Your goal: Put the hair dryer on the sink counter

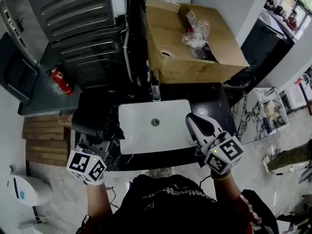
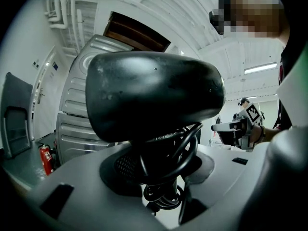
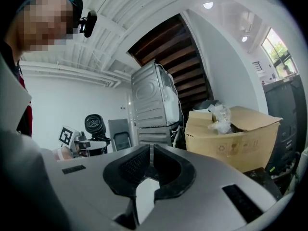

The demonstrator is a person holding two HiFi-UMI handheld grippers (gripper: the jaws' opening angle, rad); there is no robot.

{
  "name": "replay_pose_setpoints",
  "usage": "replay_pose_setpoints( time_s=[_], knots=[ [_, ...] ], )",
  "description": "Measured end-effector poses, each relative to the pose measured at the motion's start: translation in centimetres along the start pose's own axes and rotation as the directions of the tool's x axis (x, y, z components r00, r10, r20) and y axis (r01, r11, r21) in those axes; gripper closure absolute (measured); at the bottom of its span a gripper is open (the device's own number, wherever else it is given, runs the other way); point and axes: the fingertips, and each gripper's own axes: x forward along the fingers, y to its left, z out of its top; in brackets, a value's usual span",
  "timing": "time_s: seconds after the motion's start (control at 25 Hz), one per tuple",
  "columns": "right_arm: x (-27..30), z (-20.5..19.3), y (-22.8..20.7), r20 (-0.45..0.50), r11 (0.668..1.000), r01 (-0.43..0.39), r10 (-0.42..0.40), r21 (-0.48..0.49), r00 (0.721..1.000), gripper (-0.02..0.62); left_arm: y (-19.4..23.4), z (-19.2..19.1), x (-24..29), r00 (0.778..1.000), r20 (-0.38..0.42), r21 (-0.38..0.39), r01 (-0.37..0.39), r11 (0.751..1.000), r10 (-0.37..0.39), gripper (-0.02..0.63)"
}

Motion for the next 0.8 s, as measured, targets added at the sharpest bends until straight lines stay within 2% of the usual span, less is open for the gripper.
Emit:
replay_pose_setpoints(
  time_s=[0.16,0.28,0.4,0.52,0.64,0.8],
  knots=[
    [0.8,-0.6,-1.1,-0.010,0.999,-0.046,0.047,0.015,0.999,0.552,1.3,-3.7,0.4,0.989,-0.142,0.025,-0.044,0.999,0.047,0.402],
    [1.4,-1.4,-1.1,-0.022,0.996,-0.082,0.083,0.024,0.996,0.552,2.8,-7.5,0.0,0.961,-0.263,0.015,-0.089,0.996,0.090,0.403],
    [2.0,-2.0,-0.8,-0.032,0.993,-0.116,0.117,0.032,0.993,0.552,4.0,-11.0,-1.0,0.920,-0.373,0.006,-0.130,0.991,0.123,0.405],
    [2.4,-2.3,-0.4,-0.035,0.989,-0.143,0.144,0.042,0.989,0.552,5.1,-14.0,-2.2,0.875,-0.468,-0.017,-0.149,0.989,0.124,0.405],
    [2.9,-2.8,0.2,-0.046,0.986,-0.162,0.164,0.042,0.985,0.552,6.5,-17.3,-3.2,0.826,-0.553,-0.069,-0.177,0.982,0.110,0.405],
    [3.2,-3.8,0.7,-0.064,0.983,-0.175,0.179,0.052,0.982,0.552,8.6,-21.7,-4.3,0.763,-0.640,-0.155,-0.247,0.957,0.094,0.407]
  ],
)
